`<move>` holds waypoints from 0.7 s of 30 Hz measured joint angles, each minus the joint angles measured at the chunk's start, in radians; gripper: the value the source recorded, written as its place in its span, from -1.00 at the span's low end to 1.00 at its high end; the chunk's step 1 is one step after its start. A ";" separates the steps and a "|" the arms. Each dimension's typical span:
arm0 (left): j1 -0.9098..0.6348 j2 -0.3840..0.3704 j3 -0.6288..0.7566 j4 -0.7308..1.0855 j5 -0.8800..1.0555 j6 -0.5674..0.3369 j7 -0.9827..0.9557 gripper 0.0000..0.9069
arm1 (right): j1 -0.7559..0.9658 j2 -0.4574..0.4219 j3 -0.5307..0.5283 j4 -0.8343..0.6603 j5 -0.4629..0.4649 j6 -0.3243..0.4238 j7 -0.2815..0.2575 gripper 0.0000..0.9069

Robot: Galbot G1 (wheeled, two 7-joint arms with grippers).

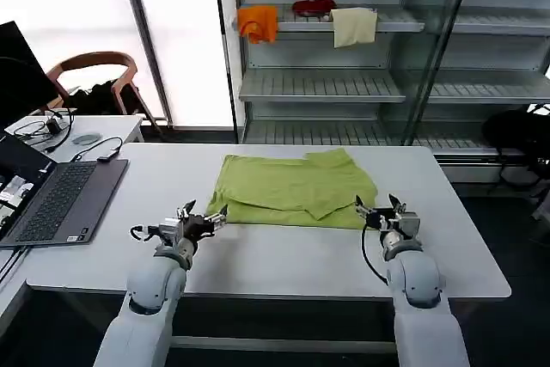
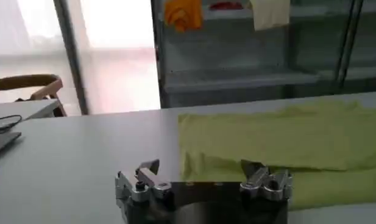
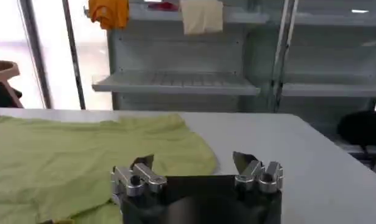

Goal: Fold and organize the clothes.

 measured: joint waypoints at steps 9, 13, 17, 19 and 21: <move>-0.003 -0.001 -0.002 0.027 0.019 0.002 0.001 1.00 | -0.026 0.000 0.015 -0.012 0.002 0.014 -0.013 0.60; -0.005 -0.001 -0.006 0.042 0.021 -0.001 0.001 0.98 | -0.033 0.011 0.008 -0.032 -0.008 0.022 -0.015 -0.82; -0.005 -0.002 -0.009 0.055 0.025 -0.003 0.001 -0.98 | -0.036 0.017 -0.001 -0.048 -0.018 0.031 -0.018 -1.00; -0.004 -0.002 -0.009 0.060 0.026 -0.005 0.002 -1.00 | -0.038 0.016 -0.003 -0.051 -0.020 0.036 -0.020 -1.00; -0.002 -0.001 -0.008 0.064 0.027 -0.005 0.005 -1.00 | -0.040 0.015 -0.003 -0.052 -0.023 0.036 -0.024 -1.00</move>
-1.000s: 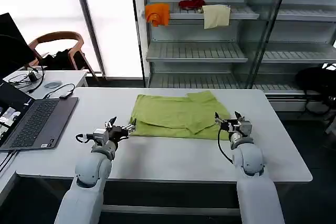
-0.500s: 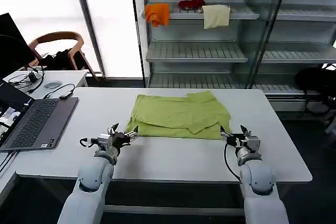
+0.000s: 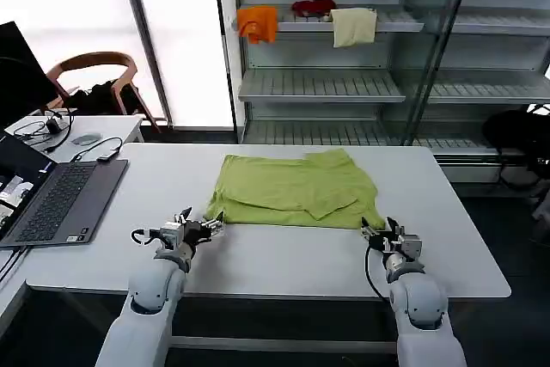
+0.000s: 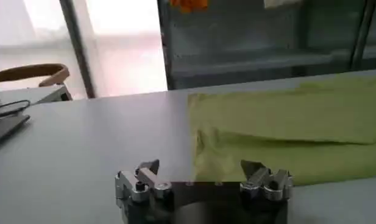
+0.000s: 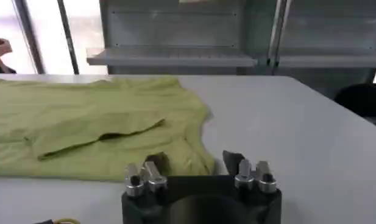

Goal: Fold and organize the clothes.

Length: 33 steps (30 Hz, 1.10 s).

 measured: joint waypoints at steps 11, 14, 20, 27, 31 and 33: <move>0.000 0.003 0.004 0.010 -0.001 0.001 0.023 -1.00 | -0.003 -0.001 -0.012 0.015 -0.009 -0.008 -0.012 -1.00; 0.004 0.004 0.006 0.008 -0.005 0.006 0.032 -1.00 | -0.001 -0.001 -0.014 0.022 -0.010 -0.010 -0.014 -1.00; 0.008 0.004 0.008 0.001 -0.032 0.015 0.047 -1.00 | -0.006 -0.001 -0.016 0.038 -0.005 -0.014 -0.016 -1.00; 0.011 0.002 0.000 0.000 -0.069 0.012 0.045 -1.00 | -0.020 -0.007 -0.017 0.068 0.032 -0.030 -0.004 -1.00; 0.025 0.010 -0.012 -0.025 -0.081 0.009 0.037 -1.00 | -0.040 -0.010 -0.026 0.107 0.049 -0.041 0.013 -1.00; 0.040 0.015 -0.019 -0.046 -0.088 0.011 0.032 -1.00 | -0.057 -0.006 -0.034 0.137 0.050 -0.045 0.021 -1.00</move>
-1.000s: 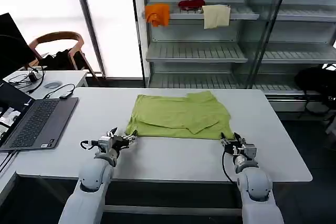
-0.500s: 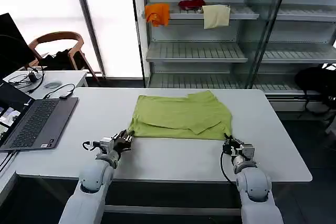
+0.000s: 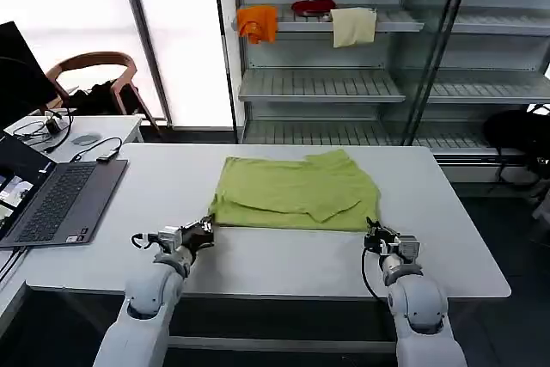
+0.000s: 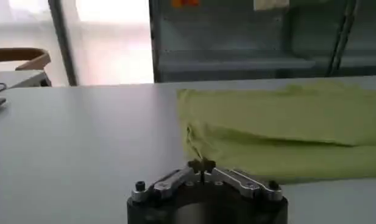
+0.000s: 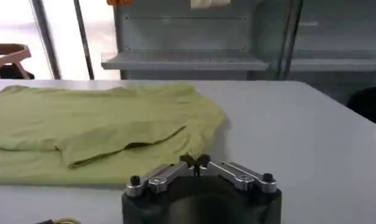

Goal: Fold and organize the clothes.

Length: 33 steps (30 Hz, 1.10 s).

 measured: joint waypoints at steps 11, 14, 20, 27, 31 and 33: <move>0.170 0.035 -0.071 -0.199 -0.027 0.006 -0.023 -1.00 | -0.144 0.013 -0.055 0.166 -0.036 -0.010 0.030 -1.00; 0.232 0.035 -0.091 -0.254 -0.029 0.007 -0.031 -1.00 | -0.182 0.011 -0.060 0.196 -0.048 -0.011 0.032 -1.00; 0.344 0.028 -0.123 -0.345 -0.018 0.009 -0.050 -0.98 | -0.254 0.012 -0.074 0.236 -0.082 -0.012 0.029 -1.00; 0.423 0.019 -0.141 -0.393 0.012 0.005 -0.072 1.00 | -0.323 0.017 -0.097 0.268 -0.120 -0.012 0.035 1.00; 0.457 0.014 -0.143 -0.420 0.030 0.005 -0.082 1.00 | -0.350 0.026 -0.099 0.289 -0.142 -0.011 0.045 1.00; 0.467 0.011 -0.146 -0.430 0.033 0.003 -0.087 1.00 | -0.356 0.029 -0.097 0.301 -0.148 -0.009 0.048 1.00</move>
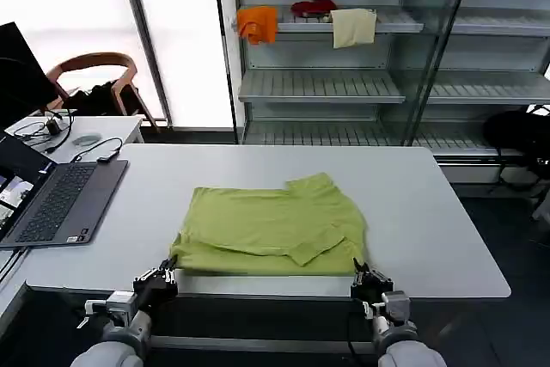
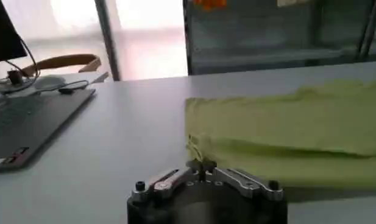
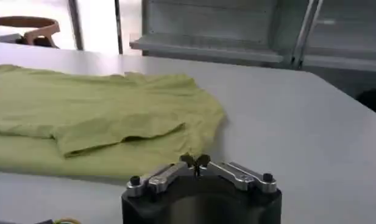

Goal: Fold and organize the clothes.

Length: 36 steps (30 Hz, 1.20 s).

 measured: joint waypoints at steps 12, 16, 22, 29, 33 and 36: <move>-0.043 0.021 -0.056 -0.024 -0.087 -0.006 -0.010 1.00 | 0.111 -0.025 -0.002 0.014 0.017 -0.014 -0.010 1.00; -0.122 0.047 -0.050 0.015 -0.137 0.001 -0.001 1.00 | 0.218 -0.034 -0.023 -0.050 0.049 -0.019 -0.012 1.00; -0.297 0.085 0.006 0.140 -0.191 0.007 0.000 1.00 | 0.412 -0.026 -0.050 -0.220 0.103 -0.020 -0.001 1.00; -0.520 0.111 0.101 0.361 -0.200 0.008 0.024 1.00 | 0.600 -0.001 -0.054 -0.458 0.124 -0.017 -0.003 1.00; -0.624 0.112 0.148 0.481 -0.186 0.009 0.041 1.00 | 0.681 0.015 -0.048 -0.572 0.130 -0.013 -0.006 1.00; -0.688 0.111 0.179 0.567 -0.174 0.010 0.056 1.00 | 0.729 0.028 -0.044 -0.642 0.135 -0.012 -0.007 1.00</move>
